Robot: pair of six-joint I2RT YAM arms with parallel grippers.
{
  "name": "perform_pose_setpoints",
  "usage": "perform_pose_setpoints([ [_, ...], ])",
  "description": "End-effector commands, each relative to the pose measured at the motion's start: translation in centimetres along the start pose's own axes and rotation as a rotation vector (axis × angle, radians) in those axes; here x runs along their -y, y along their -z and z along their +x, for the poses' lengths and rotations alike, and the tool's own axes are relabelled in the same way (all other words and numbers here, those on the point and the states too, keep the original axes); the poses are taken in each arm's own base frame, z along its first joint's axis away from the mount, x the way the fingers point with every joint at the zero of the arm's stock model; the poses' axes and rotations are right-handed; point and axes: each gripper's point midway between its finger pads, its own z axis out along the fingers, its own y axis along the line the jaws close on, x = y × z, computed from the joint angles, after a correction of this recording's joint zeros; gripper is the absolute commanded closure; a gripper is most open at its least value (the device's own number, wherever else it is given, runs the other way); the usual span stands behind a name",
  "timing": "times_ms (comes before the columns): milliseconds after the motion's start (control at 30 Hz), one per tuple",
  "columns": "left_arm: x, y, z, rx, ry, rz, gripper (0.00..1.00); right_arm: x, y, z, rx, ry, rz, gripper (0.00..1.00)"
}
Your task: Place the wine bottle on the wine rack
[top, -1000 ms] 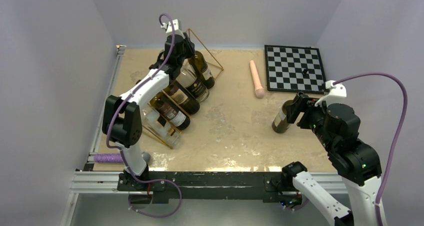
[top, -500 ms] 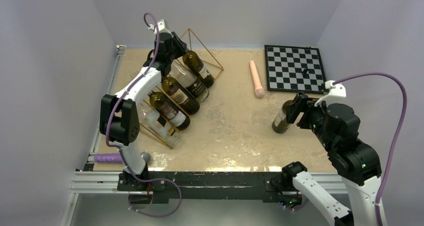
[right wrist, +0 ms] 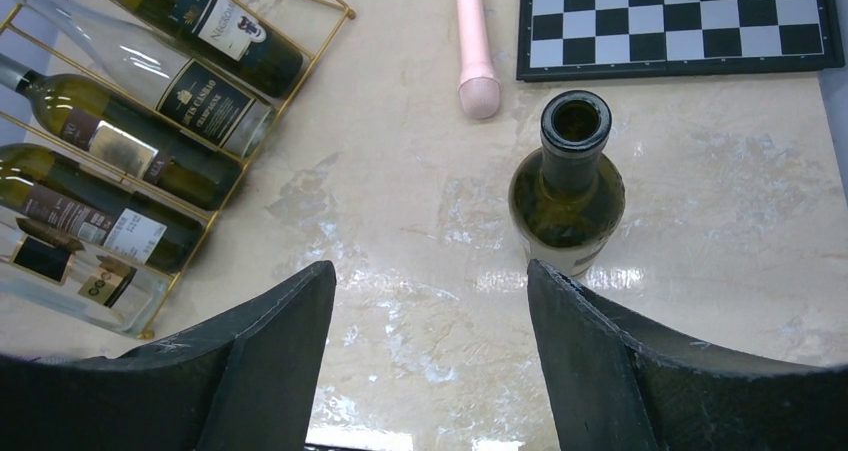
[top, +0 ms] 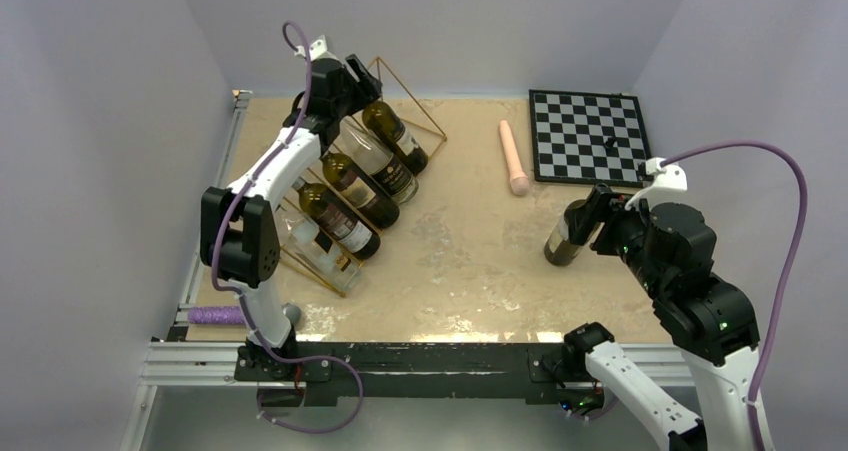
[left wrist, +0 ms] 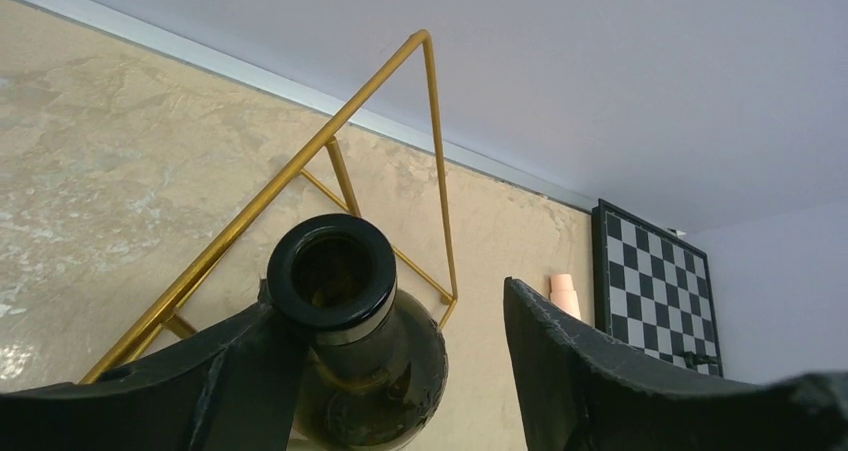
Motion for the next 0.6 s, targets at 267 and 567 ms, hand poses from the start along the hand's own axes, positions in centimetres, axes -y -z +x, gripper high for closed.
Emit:
perform_pose_setpoints([
  [267, -2.4, 1.9, -1.8, -0.027, 0.052, -0.237, 0.21, -0.7, -0.5, -0.7, 0.028, -0.011, -0.025, 0.25],
  [567, -0.6, 4.0, -3.2, -0.018, 0.05, -0.177, 0.14, -0.6, -0.2, -0.7, 0.033, -0.02, -0.026, 0.25],
])
